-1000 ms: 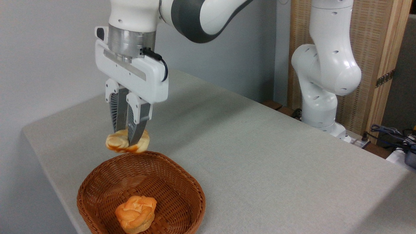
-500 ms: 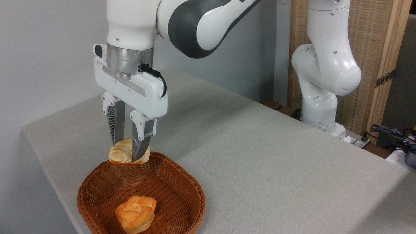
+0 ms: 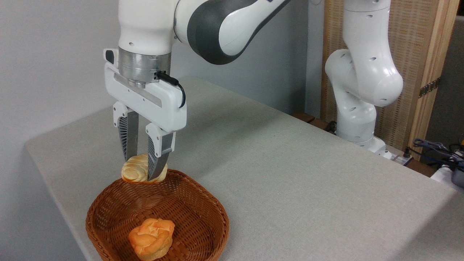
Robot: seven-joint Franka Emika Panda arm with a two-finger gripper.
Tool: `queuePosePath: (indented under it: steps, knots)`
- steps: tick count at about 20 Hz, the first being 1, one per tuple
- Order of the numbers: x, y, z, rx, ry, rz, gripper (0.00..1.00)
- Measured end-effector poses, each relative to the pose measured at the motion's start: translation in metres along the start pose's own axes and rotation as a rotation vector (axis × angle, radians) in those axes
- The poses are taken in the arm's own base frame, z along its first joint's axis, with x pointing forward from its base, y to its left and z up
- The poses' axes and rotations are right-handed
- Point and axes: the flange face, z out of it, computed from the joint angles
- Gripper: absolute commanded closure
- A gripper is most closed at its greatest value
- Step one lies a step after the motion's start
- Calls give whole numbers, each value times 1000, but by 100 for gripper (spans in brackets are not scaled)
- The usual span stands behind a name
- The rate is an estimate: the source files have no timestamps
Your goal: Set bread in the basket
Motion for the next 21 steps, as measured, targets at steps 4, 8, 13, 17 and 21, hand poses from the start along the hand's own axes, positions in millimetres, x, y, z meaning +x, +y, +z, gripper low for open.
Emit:
queuePosePath:
  steps: [4, 8, 13, 17, 21]
  knots:
    - [1, 0, -1, 1, 3, 2, 0]
    - [2, 1, -3, 2, 5, 3, 0]
    - [3, 4, -18, 4, 23, 9, 0]
    - [-4, 25, -35, -38, -80, 57, 0]
    - [-4, 56, -41, -49, -210, 140, 0]
